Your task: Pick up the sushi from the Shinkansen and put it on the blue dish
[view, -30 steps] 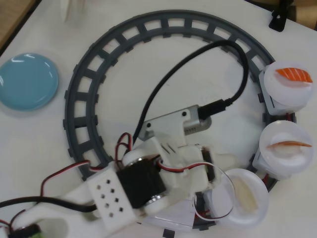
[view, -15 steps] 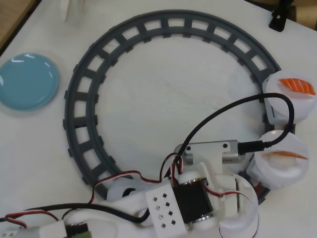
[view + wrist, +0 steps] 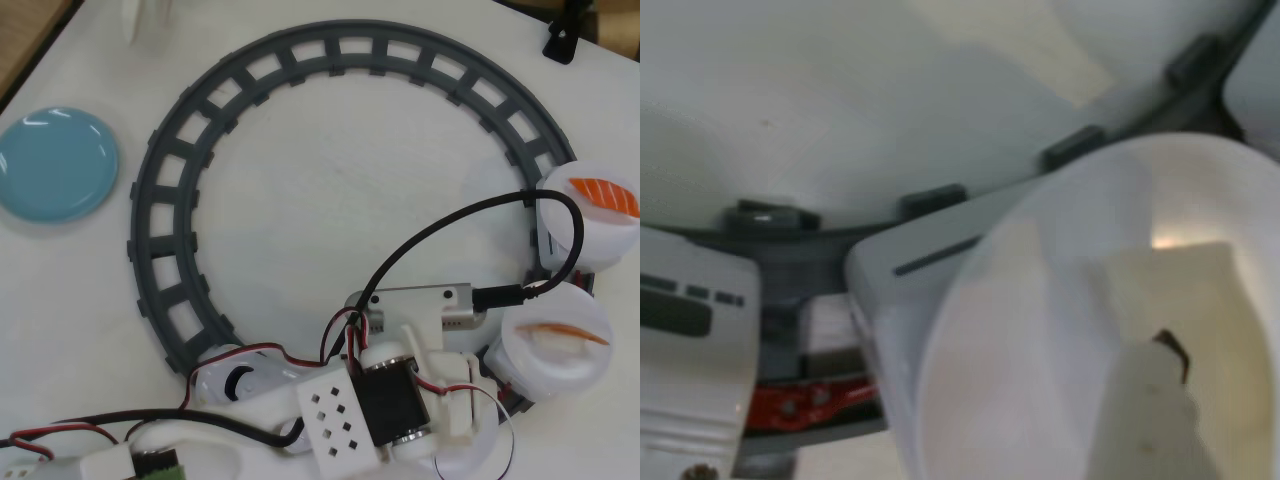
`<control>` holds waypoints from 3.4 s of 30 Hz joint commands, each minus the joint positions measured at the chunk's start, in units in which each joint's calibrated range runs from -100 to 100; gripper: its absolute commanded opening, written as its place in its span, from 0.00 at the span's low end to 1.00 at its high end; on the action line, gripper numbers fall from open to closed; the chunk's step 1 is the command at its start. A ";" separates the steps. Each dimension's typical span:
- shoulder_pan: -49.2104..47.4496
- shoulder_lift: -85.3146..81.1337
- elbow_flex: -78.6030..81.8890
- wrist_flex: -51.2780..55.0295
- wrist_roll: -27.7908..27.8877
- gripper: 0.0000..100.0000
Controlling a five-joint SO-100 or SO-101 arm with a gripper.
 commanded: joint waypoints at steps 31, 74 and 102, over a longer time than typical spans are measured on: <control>-5.62 -7.50 -0.23 6.20 -0.81 0.03; -72.34 -2.19 18.34 -25.48 -0.91 0.06; -79.47 11.83 0.22 -18.51 0.29 0.16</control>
